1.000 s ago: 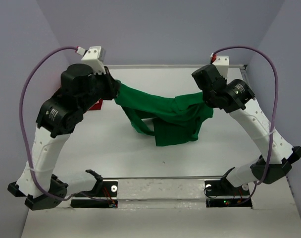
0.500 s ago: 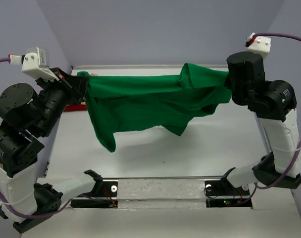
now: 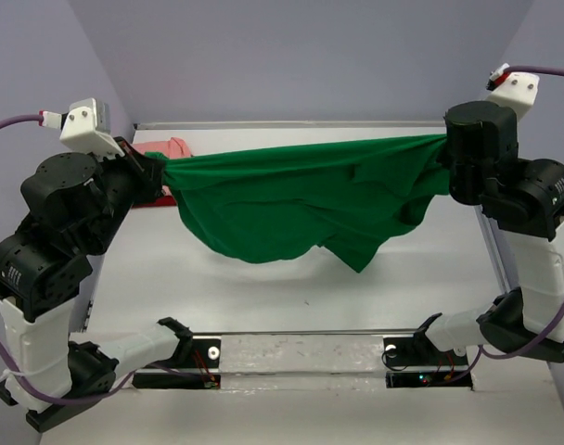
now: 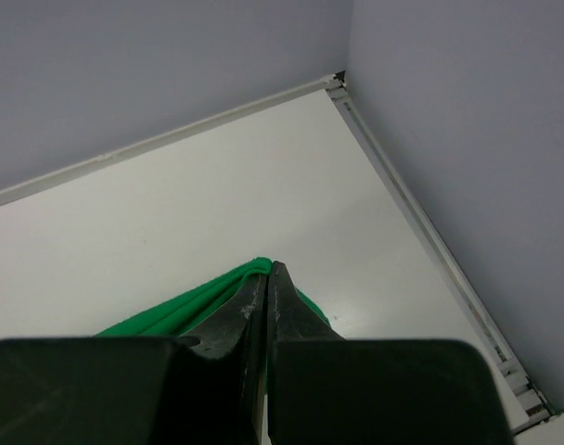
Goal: Fold and stack the t-shirts
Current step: Flatten the tshirt out
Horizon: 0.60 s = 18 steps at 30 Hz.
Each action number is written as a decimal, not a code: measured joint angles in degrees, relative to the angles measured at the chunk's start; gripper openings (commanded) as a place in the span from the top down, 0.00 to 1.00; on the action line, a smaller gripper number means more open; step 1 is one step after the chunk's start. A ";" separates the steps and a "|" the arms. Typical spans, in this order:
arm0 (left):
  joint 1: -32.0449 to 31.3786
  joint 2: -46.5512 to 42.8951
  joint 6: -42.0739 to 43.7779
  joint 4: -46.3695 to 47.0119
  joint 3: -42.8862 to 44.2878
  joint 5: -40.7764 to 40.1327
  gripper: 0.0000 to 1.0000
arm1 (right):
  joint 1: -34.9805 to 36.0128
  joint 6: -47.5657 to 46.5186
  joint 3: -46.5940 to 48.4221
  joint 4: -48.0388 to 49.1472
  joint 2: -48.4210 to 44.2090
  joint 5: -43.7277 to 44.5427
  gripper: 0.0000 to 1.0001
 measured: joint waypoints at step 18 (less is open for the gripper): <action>1.73 -4.83 -5.14 -3.69 0.15 3.58 1.00 | 0.02 -0.68 -0.04 0.04 -7.02 -2.47 1.00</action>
